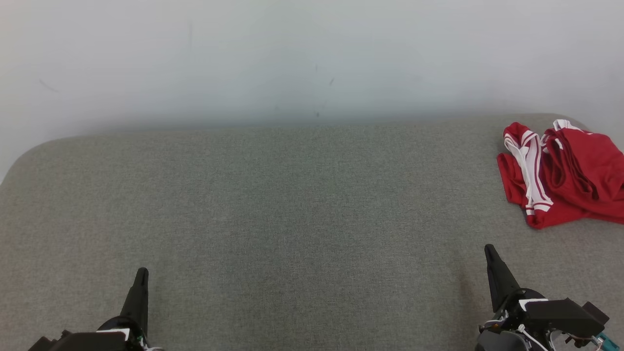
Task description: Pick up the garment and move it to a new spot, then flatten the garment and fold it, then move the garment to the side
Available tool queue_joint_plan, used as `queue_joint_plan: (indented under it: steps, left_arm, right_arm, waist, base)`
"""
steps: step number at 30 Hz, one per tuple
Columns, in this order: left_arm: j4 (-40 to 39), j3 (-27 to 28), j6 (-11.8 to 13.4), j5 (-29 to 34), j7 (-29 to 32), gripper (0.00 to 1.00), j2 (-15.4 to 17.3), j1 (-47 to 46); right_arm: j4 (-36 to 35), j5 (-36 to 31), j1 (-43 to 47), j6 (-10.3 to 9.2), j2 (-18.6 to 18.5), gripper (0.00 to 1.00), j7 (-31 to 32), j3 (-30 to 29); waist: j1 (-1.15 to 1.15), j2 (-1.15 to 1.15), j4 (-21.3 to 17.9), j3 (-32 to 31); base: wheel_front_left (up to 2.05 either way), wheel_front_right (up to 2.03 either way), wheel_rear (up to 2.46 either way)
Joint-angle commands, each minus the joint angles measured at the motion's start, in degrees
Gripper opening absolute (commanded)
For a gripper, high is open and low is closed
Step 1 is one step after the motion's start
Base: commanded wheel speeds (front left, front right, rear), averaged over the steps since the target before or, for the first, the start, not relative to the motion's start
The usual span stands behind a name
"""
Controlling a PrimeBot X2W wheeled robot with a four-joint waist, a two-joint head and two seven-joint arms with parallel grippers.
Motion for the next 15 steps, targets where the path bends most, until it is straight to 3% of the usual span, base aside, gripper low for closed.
queue_joint_plan:
  steps: [1, 15]
  left_arm:
    - [0.06, 0.16, -0.12, -0.25, -0.01, 0.0, -0.08, -0.56]
    - [0.05, 0.14, -0.12, -0.26, -0.01, 0.0, -0.08, -0.56]
  right_arm:
    - [0.06, 0.09, -0.25, -0.12, 0.21, 0.0, 0.11, -0.01]
    - [0.05, 0.1, -0.25, -0.12, 0.21, 0.0, 0.11, 0.0]
  waist:
    - [0.0, 0.0, 0.0, 0.0]
    - [0.0, 0.0, 0.0, 0.0]
  base:
    - [0.0, 0.0, 0.0]
    - [0.0, 0.0, 0.0]
